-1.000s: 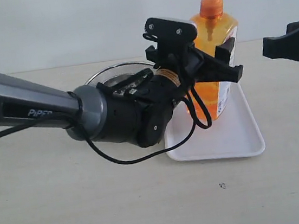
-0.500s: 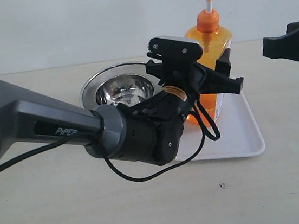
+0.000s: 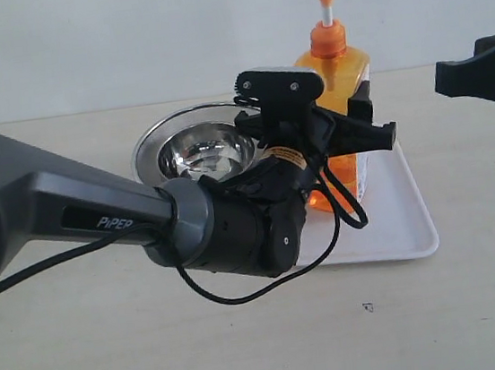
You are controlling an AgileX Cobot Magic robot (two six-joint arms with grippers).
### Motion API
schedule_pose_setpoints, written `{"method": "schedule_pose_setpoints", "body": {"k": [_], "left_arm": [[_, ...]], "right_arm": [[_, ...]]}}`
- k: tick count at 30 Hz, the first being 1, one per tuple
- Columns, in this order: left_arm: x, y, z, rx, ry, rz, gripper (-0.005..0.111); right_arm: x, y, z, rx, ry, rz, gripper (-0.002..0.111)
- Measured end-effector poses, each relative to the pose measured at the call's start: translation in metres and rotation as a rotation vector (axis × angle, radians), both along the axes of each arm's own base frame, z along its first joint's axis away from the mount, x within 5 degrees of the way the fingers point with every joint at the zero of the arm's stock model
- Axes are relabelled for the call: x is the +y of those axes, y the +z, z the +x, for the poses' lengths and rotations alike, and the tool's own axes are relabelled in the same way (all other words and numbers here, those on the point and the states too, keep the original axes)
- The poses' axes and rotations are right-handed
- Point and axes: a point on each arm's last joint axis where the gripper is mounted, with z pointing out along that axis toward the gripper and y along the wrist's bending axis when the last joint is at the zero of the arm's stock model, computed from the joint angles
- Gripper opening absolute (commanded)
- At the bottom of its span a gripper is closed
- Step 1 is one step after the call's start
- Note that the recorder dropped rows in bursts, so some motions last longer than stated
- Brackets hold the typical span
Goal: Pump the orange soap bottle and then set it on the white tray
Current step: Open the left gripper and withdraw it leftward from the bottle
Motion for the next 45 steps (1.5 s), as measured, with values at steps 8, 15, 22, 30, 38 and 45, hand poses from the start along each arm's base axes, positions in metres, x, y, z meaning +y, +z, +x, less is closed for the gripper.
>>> {"method": "schedule_pose_setpoints", "body": {"k": [8, 15, 22, 30, 38, 45], "left_arm": [[0.0, -0.001, -0.001, 0.006, 0.003, -0.004, 0.041], [0.0, 0.001, -0.001, 0.001, 0.007, -0.01, 0.11], [0.001, 0.016, -0.004, 0.012, -0.013, 0.025, 0.11], [0.018, 0.043, -0.018, 0.008, -0.017, 0.023, 0.11], [0.05, 0.046, -0.046, 0.048, -0.022, 0.073, 0.109], [0.092, 0.046, -0.083, 0.09, -0.057, 0.126, 0.075]], "right_arm": [[0.0, 0.0, 0.0, -0.001, -0.003, -0.001, 0.0], [-0.001, 0.0, 0.0, -0.003, -0.01, -0.003, 0.0], [-0.001, 0.0, 0.0, -0.004, -0.011, -0.003, 0.0], [-0.001, 0.0, 0.0, -0.004, -0.013, -0.003, 0.0], [-0.002, 0.0, 0.0, -0.006, -0.017, -0.004, 0.0], [-0.002, 0.0, 0.0, -0.006, -0.017, -0.004, 0.0]]}}
